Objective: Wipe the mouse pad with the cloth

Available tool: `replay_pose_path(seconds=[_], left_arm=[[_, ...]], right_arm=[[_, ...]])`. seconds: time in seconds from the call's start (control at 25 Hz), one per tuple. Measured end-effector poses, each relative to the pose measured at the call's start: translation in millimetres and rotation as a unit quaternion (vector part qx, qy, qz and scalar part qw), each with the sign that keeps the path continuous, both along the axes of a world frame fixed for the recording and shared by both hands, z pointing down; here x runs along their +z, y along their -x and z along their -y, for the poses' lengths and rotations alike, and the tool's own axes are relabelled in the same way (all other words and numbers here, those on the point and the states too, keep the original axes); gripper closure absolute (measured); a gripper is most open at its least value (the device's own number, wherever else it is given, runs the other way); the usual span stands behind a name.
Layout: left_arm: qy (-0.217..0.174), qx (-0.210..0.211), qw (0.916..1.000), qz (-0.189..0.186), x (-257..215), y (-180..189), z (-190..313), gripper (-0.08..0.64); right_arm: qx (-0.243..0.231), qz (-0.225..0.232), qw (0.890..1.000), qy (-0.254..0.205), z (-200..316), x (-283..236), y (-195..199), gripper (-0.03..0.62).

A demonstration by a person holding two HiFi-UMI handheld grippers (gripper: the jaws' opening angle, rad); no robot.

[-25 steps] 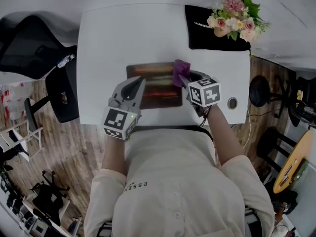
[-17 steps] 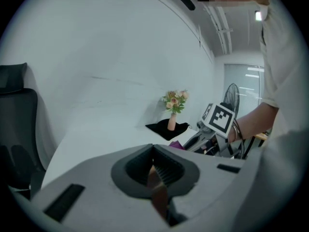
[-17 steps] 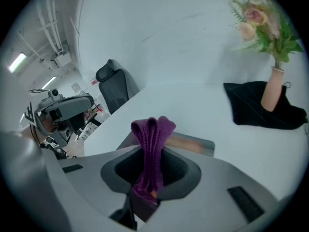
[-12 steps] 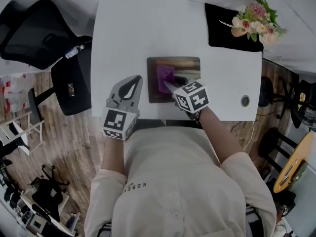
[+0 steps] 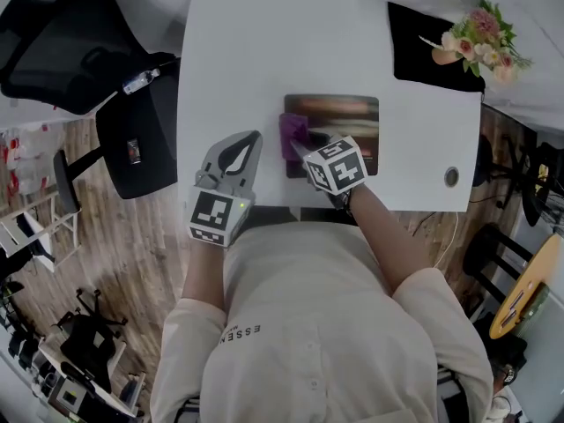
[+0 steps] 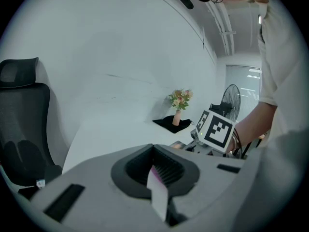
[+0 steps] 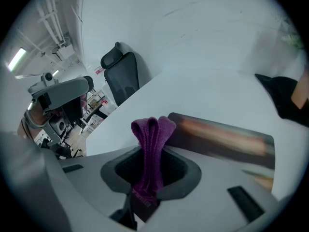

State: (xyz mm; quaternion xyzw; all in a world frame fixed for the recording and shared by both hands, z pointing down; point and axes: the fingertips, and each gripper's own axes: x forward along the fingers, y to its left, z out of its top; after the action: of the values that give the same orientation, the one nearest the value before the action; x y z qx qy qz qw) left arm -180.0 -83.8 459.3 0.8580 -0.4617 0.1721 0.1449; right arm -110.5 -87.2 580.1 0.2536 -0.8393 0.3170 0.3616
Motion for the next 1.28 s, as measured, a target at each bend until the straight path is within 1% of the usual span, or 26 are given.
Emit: replay_pose_path(seconds=[0.28,0.68,1.12,1.28], left_arm=[[0.001,0.013,0.9999,-0.002,1.6,-5.8,3.1,0.558],[0.004,0.037,0.9993,0.003,5.2,-43.3,8.9,0.558],[0.004,0.027,0.9996,0.007,7.4,-77.6,14.5,0.558],[0.002,0.030,0.9995,0.006,7.1,-94.8,14.2,0.558]], right_arm=[[0.024,-0.005,1.000,0.004,3.4,3.6,-15.9,0.499],[0.040,-0.005,0.999,0.006,6.7,4.4,-55.5,0.495],[0.048,-0.010,0.999,0.000,12.8,4.2,-107.2,0.492],[0.053,-0.011,0.999,0.000,15.5,4.6,-128.1,0.492]])
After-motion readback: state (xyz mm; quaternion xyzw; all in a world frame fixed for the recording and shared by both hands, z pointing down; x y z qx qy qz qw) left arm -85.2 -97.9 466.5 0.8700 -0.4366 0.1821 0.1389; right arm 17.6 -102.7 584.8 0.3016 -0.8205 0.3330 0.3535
